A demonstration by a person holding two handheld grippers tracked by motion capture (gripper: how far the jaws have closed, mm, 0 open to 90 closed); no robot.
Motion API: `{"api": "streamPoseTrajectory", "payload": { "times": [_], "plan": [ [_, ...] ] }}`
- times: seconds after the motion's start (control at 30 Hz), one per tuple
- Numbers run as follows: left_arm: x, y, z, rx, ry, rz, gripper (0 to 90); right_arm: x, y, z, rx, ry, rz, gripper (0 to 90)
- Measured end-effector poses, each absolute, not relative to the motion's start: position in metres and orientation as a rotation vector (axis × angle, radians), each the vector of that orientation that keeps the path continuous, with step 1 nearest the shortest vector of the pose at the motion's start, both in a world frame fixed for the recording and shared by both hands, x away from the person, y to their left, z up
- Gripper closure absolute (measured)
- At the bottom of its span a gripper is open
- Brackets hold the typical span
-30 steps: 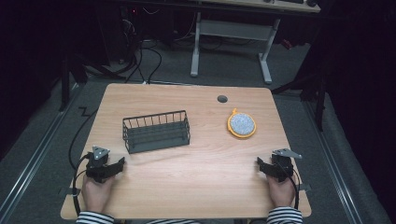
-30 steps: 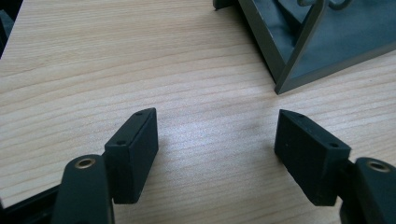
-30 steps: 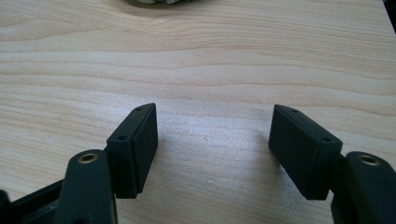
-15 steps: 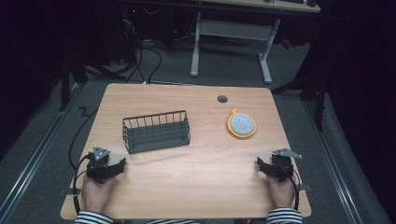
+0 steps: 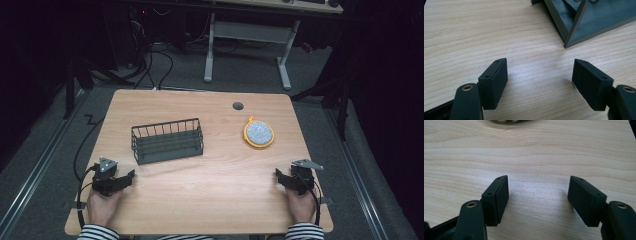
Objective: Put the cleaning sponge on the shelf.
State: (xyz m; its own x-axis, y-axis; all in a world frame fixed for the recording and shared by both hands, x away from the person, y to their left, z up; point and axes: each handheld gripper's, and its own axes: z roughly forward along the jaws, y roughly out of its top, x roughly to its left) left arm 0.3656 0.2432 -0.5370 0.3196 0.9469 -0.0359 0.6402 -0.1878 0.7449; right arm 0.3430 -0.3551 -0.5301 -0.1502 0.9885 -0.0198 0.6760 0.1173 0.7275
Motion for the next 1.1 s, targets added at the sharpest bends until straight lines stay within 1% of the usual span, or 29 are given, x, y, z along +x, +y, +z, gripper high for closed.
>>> {"api": "streamPoseTrajectory", "payload": {
  "times": [0.13,0.3,0.57,0.6,0.67,0.93,1.1],
  "plan": [
    [0.365,0.244,-0.536,1.917,1.404,0.563,29.9,0.343,-0.355,-0.53,1.609,1.889,0.794,33.3],
    [0.363,0.247,-0.532,1.91,1.407,0.575,30.7,0.343,-0.355,-0.53,1.606,1.893,0.8,35.0],
    [0.355,0.25,-0.519,1.895,1.385,0.562,31.3,0.343,-0.355,-0.53,1.605,1.894,0.798,35.0],
    [0.353,0.252,-0.516,1.897,1.373,0.53,32.0,0.343,-0.355,-0.53,1.605,1.894,0.798,35.0],
    [0.353,0.253,-0.512,1.898,1.366,0.514,33.0,0.343,-0.355,-0.53,1.605,1.894,0.799,34.9],
    [0.343,0.252,-0.482,1.888,1.33,0.57,32.6,0.343,-0.355,-0.53,1.604,1.897,0.801,34.4],
    [0.343,0.252,-0.467,1.86,1.323,0.525,34.0,0.343,-0.355,-0.53,1.603,1.901,0.803,33.6]
  ]
}}
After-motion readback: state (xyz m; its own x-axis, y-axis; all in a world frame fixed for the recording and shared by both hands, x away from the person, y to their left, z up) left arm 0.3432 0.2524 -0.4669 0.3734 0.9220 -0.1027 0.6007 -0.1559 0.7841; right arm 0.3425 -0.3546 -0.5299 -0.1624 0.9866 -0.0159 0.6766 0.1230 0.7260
